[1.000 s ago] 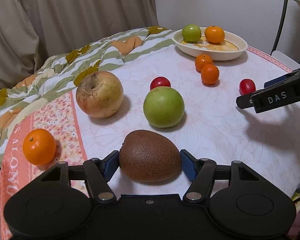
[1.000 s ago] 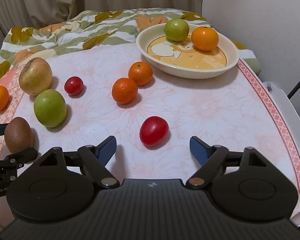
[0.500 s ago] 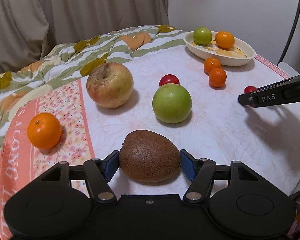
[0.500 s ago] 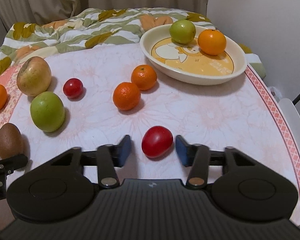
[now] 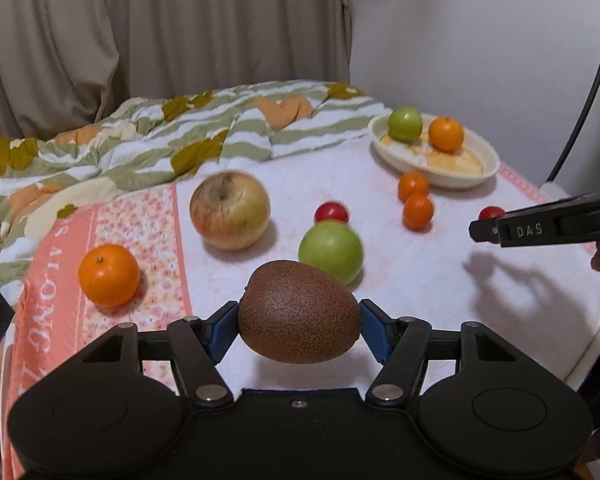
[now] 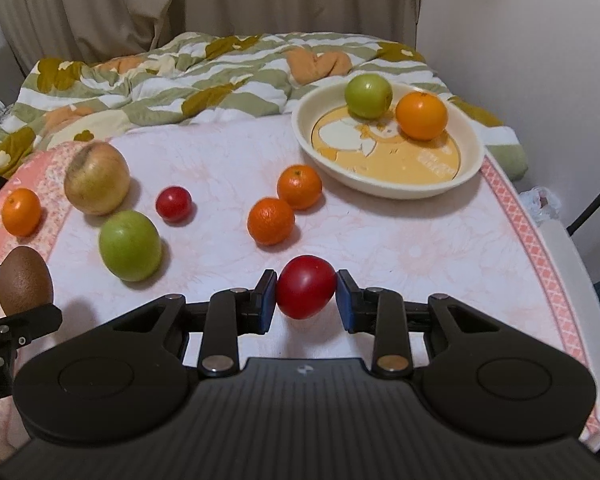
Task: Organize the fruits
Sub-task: 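Carry the kiwi and tomato to the white bowl and release them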
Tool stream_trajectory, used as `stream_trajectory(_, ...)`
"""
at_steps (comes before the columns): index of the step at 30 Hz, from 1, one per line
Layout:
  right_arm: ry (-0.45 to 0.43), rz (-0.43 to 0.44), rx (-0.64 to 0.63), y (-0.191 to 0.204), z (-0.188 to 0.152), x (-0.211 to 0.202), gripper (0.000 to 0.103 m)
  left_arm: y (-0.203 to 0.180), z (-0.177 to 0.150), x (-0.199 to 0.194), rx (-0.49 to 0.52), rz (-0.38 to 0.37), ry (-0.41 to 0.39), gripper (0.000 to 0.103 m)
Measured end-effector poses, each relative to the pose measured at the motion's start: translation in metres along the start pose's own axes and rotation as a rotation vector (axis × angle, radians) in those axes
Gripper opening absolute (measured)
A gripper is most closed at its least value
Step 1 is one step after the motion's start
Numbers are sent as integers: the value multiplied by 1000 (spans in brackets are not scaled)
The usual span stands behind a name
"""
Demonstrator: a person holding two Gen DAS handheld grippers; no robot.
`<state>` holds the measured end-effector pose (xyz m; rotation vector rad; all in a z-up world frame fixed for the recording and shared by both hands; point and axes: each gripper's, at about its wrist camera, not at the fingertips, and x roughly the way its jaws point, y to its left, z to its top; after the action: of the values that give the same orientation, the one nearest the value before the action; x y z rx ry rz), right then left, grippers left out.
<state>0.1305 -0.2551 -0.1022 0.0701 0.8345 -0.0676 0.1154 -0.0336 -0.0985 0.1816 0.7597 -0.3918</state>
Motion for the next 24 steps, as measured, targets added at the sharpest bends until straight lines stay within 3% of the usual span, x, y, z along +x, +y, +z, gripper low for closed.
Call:
stream_trajectory(11,-16,28,-1,-27,25,-60,47,-34,40,-42,10,-17,-110,69)
stream_trajectory(24,-43,112,-59,-116,61,-81,47,-111,94,-42,-82,65,-165,69)
